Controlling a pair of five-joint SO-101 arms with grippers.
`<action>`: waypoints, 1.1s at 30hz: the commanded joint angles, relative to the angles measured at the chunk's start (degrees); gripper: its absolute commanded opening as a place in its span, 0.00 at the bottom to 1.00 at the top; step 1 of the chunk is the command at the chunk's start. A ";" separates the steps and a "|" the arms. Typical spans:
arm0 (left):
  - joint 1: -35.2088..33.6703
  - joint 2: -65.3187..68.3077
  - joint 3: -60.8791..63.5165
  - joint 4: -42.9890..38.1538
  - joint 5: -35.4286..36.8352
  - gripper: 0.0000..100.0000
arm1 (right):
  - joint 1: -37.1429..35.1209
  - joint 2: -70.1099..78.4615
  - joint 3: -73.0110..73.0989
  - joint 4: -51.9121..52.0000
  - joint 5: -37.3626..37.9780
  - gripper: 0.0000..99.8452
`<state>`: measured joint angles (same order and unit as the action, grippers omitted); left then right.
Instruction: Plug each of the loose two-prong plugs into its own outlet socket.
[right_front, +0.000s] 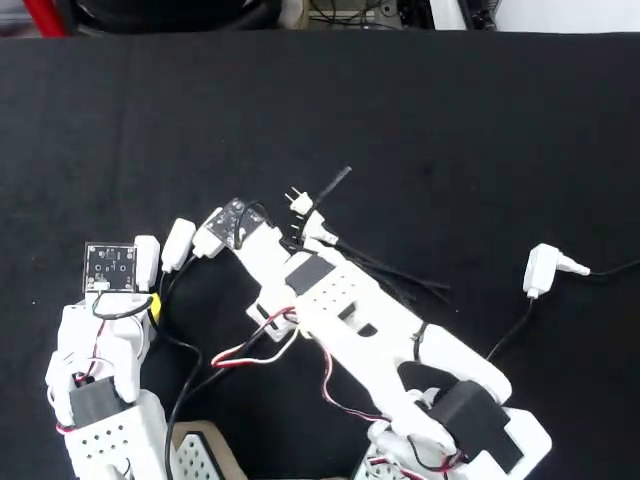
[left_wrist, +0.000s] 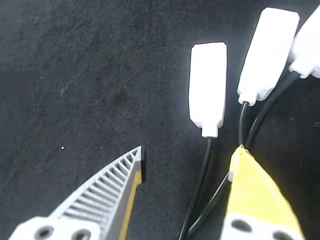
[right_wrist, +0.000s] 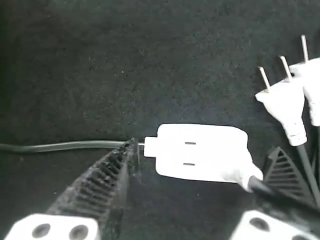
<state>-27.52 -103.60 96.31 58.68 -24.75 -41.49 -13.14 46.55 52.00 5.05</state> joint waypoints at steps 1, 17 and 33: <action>0.75 -0.70 1.01 0.44 -0.70 0.28 | -0.53 -1.63 -0.31 -0.79 0.09 0.38; 0.75 -0.70 1.01 0.44 -0.70 0.28 | 4.40 13.14 -8.04 0.62 0.18 0.37; 0.75 -0.70 1.01 0.44 -0.79 0.28 | 8.00 13.14 -8.04 0.88 3.34 0.03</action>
<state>-27.52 -103.60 96.31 58.68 -25.27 -34.55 0.13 40.66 52.35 7.96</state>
